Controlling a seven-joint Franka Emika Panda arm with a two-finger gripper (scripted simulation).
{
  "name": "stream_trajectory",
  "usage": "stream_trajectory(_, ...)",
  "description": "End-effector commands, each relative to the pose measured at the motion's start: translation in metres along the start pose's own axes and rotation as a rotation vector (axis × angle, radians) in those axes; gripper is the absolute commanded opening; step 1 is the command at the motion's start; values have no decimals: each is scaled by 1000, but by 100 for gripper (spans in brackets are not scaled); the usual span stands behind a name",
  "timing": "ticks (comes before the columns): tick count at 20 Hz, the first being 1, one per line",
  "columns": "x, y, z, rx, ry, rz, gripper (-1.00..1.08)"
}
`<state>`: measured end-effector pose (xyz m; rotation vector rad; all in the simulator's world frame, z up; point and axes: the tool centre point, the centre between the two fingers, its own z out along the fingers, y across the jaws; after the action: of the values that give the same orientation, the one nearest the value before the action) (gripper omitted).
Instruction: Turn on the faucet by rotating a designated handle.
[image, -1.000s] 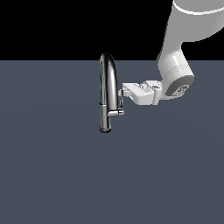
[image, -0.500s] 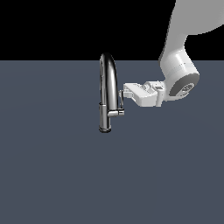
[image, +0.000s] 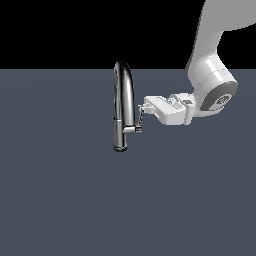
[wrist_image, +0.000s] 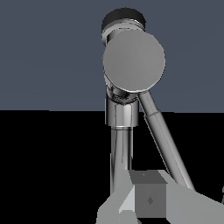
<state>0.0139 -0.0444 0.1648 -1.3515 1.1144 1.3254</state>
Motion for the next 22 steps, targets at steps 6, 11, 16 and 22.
stream_trajectory(6,5,15,0,-2,-2,-1,-100)
stream_trajectory(11,16,33,1,-5,-4,0,-100)
stream_trajectory(16,29,52,3,-9,-7,1,-100)
stream_trajectory(22,36,53,-2,-1,4,-16,-100)
